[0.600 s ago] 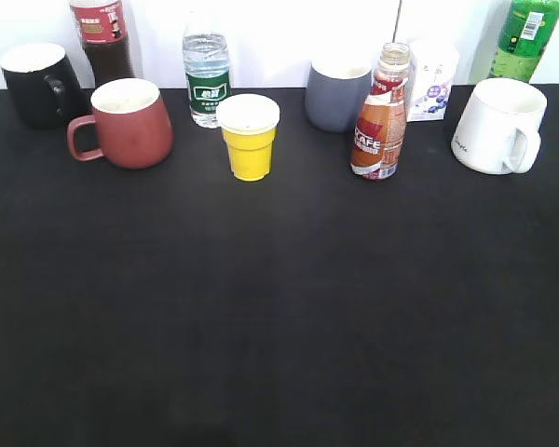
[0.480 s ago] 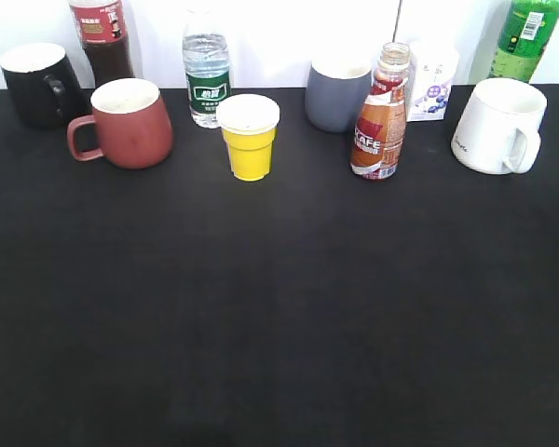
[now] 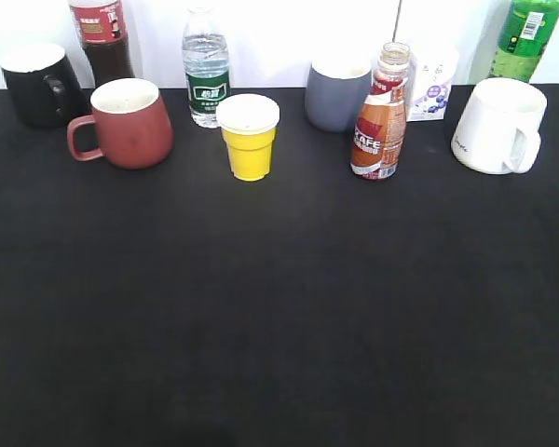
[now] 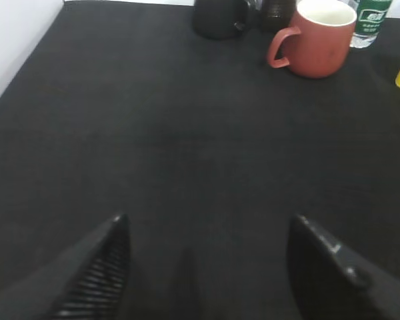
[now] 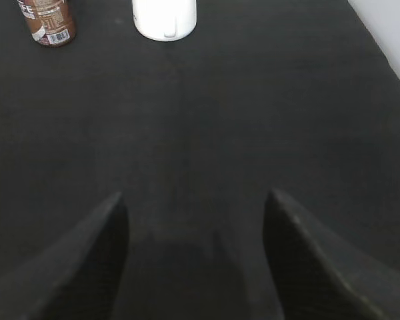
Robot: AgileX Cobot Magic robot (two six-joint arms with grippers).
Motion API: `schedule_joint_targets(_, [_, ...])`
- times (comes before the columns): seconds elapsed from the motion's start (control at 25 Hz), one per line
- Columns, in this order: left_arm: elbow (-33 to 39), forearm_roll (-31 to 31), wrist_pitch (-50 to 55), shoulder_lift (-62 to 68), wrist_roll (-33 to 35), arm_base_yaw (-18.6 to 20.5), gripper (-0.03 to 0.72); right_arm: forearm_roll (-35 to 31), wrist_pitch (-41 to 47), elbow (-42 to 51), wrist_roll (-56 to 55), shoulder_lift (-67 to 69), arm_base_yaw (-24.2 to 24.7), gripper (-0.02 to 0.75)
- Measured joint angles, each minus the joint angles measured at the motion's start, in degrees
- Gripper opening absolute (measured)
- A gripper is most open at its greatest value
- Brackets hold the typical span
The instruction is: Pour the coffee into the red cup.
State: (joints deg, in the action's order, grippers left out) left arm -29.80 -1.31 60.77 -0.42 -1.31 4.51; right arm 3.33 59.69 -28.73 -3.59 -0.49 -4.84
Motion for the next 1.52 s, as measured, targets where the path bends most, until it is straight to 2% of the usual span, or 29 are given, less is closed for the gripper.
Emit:
schedule_joint_targets(0.08, [-0.98,-1.65,-2.43,0.00,0.00,0.00,0.512,0.00,0.00,0.00,0.00,0.00,0.00,0.501])
schedule_joint_targets(0.12, [-1.51,-3.13,-10.01,0.00,0.00,0.00,0.510,0.00,0.00,0.00,0.00,0.00,0.00,0.501])
schedule_joint_targets(0.16, [-1.51,-3.49,-12.98,0.08,0.00,0.00,0.509,0.00,0.00,0.00,0.00,0.00,0.00,0.501])
schedule_joint_targets(0.24, [-1.55,-4.24,-25.38,4.75,0.00,0.00,0.508,0.00,0.00,0.00,0.00,0.00,0.00,0.501])
schedule_joint_targets(0.44, [-0.74,-4.51,-42.89,19.95,0.00,0.00,0.508,0.00,0.00,0.00,0.00,0.00,0.00,0.501])
schedule_joint_targets(0.52, [1.83,-4.58,-52.06,26.61,0.00,0.00,0.508,0.00,0.00,0.00,0.00,0.00,0.00,0.501])
schedule_joint_targets(0.68, [12.47,-5.28,-70.90,37.05,0.00,0.00,0.508,0.00,0.00,0.00,0.00,0.00,0.00,0.501])
schedule_joint_targets(0.8, [14.81,-5.28,-75.55,42.73,0.00,-1.67,0.507,0.00,0.00,0.00,0.00,0.00,0.00,0.501])
schedule_joint_targets(0.92, [14.99,-5.28,-80.62,51.95,0.00,-3.73,0.459,0.00,0.00,0.00,0.00,0.00,0.00,0.501])
schedule_joint_targets(1.0, [14.99,-4.22,-86.20,56.76,0.00,-6.85,0.430,0.00,0.00,0.00,0.00,0.00,0.00,0.501])
schedule_joint_targets(1.16, [14.99,-1.95,-96.93,69.47,0.00,-14.69,0.428,0.00,0.00,0.00,0.00,0.00,0.00,0.501])
schedule_joint_targets(1.36, [14.81,-0.93,-111.60,85.30,0.00,-15.91,0.428,0.00,0.00,0.00,0.00,0.00,0.00,0.501])
schedule_joint_targets(1.52, [6.90,-1.58,-113.65,94.80,0.00,-16.09,0.429,0.00,0.00,0.00,0.00,0.00,0.00,0.501])
